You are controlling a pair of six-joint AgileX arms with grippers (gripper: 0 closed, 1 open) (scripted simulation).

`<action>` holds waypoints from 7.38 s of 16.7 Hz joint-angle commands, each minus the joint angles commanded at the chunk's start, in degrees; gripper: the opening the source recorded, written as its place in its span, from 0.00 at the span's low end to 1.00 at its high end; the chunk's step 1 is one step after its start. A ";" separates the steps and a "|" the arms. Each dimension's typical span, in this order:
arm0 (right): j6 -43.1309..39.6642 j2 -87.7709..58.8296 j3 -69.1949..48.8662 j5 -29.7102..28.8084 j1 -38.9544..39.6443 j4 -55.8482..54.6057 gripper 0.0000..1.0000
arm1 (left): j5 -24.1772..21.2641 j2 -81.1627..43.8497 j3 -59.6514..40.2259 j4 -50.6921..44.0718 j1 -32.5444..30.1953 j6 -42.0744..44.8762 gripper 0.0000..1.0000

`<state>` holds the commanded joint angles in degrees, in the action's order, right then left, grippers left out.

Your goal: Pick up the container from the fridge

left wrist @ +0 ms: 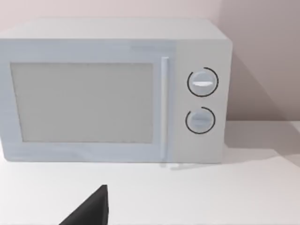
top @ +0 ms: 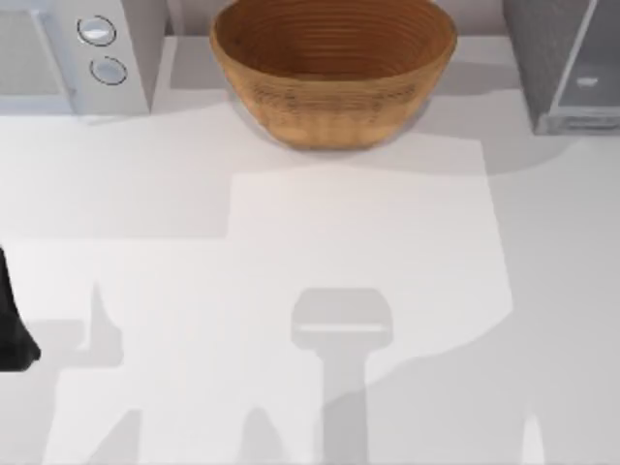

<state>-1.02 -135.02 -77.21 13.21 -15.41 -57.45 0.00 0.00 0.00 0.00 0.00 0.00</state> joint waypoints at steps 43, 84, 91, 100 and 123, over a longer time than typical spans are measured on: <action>0.42 22.84 25.90 3.94 -3.46 -2.50 0.00 | 0.00 0.00 0.00 0.00 0.00 0.00 1.00; -3.75 110.43 67.20 -29.07 28.48 34.12 0.00 | 0.00 0.00 0.00 0.00 0.00 0.00 1.00; -4.14 67.68 61.21 -49.47 47.12 8.20 0.00 | 0.00 0.00 0.00 0.00 0.00 0.00 1.00; 0.09 28.91 51.38 -64.43 64.78 -20.36 0.00 | 0.00 0.00 0.00 0.00 0.00 0.00 1.00; 0.45 12.06 39.83 -58.26 58.98 -28.13 0.08 | 0.00 0.00 0.00 0.00 0.00 0.00 1.00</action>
<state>-0.57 -122.97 -37.38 -45.06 43.57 -85.58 0.00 0.00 0.00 0.00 0.00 0.00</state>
